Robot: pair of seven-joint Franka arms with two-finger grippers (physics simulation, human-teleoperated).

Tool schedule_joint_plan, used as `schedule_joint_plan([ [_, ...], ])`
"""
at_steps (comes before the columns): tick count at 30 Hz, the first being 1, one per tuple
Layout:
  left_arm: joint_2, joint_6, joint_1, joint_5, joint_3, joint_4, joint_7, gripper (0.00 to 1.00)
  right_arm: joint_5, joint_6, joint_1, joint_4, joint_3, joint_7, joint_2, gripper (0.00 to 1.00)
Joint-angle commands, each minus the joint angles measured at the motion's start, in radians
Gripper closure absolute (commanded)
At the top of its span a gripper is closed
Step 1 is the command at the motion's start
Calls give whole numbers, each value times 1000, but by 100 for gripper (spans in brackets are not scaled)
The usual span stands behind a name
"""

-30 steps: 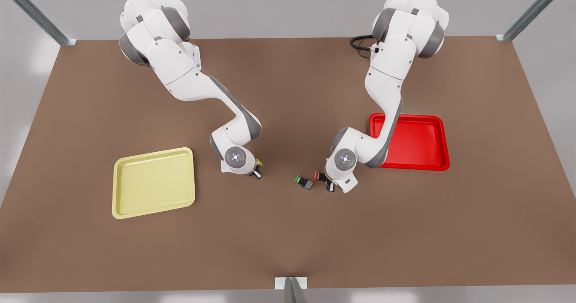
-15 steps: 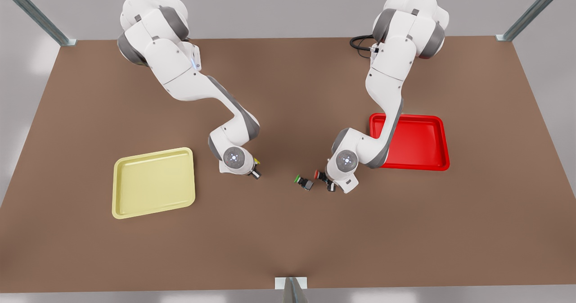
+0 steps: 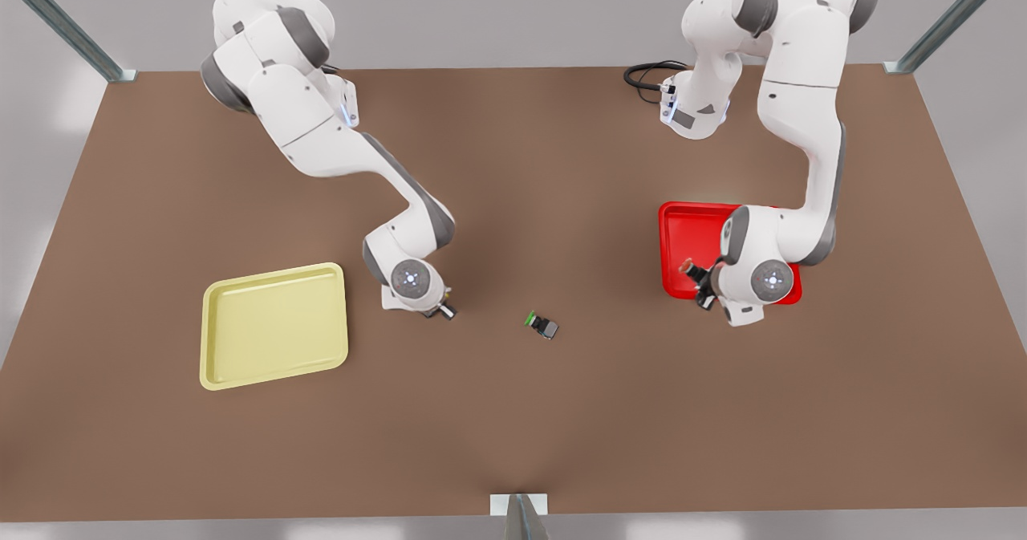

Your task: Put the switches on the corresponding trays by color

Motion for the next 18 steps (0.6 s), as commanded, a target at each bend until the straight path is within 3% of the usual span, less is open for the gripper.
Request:
schedule_joint_plan([
  [1,2,2,0,6,-1,-16,8,47,0,0,-12,-15,5,-23,-14,50],
  [3,2,-1,6,9,27,-71,38,46,0,20,-58,-105,5,-120,-93,50],
  [5,2,-18,6,9,74,-97,130,0,2,23,-122,-202,5,-253,-171,50],
  [12,-5,-55,6,2,97,-93,199,0,5,202,-428,-532,0,-827,-341,50],
  [16,-44,-119,8,-3,74,10,198,0,8,268,-511,-561,-36,-1014,-312,49],
  [17,-49,-213,8,-5,36,124,199,0,8,276,-523,-559,-37,-1023,-309,36],
  [18,-54,-239,8,-5,-5,222,199,0,8,277,-527,-558,-38,-1028,-309,32],
])
